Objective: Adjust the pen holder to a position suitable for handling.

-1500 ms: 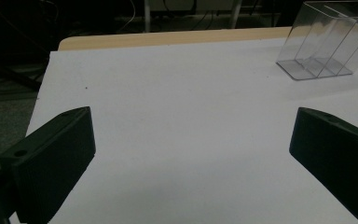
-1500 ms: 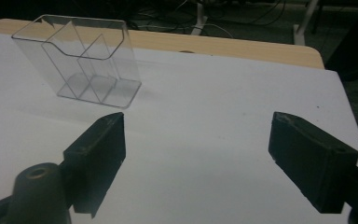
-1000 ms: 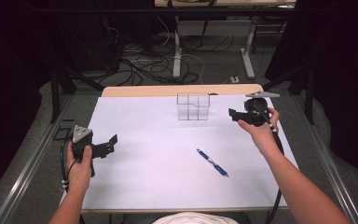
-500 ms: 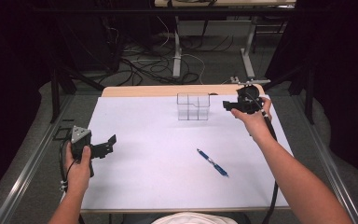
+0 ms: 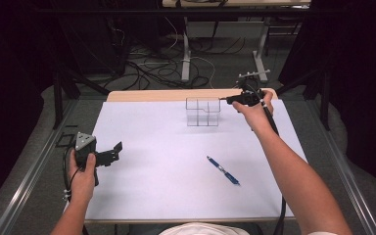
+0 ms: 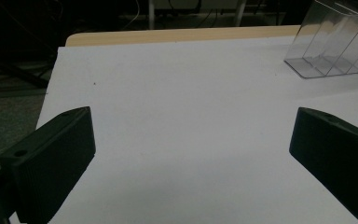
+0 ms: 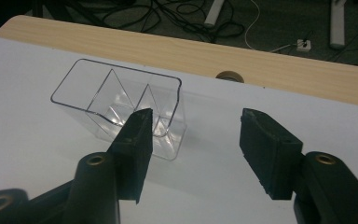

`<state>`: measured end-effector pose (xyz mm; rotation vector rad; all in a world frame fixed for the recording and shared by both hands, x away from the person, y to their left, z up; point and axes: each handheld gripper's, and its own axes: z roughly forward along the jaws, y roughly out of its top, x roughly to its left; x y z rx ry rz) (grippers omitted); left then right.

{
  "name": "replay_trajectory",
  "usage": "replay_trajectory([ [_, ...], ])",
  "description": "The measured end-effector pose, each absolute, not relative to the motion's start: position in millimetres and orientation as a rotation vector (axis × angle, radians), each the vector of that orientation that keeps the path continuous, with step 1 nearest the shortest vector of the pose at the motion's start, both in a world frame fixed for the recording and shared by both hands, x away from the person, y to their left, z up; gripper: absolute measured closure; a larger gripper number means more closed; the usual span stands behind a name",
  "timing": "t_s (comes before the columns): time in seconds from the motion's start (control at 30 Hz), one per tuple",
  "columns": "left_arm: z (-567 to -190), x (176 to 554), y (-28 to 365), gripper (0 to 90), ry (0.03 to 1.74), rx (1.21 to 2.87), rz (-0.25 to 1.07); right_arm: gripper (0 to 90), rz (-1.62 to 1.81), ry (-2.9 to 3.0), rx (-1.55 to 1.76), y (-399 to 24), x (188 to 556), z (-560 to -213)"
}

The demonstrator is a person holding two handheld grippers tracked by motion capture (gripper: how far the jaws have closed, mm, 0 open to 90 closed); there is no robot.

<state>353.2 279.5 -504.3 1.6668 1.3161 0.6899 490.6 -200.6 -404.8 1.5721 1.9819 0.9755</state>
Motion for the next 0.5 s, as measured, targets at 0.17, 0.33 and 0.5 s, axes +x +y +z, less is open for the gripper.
replay_trajectory([
  [0.17, -504.5, 353.0, 280.2, 0.0, 1.313, 1.669, 0.690, 47.7, 0.954, 1.976, 1.618, -195.1, 500.6, -408.0],
  [0.33, -504.1, 352.2, 281.5, 0.0, 1.316, 1.676, 0.692, 49.3, 0.941, 1.965, 1.662, -191.3, 507.5, -413.2],
  [0.5, -504.4, 352.5, 280.9, 0.0, 1.315, 1.673, 0.694, 52.2, 0.935, 1.952, 1.699, -190.4, 514.3, -419.2],
])
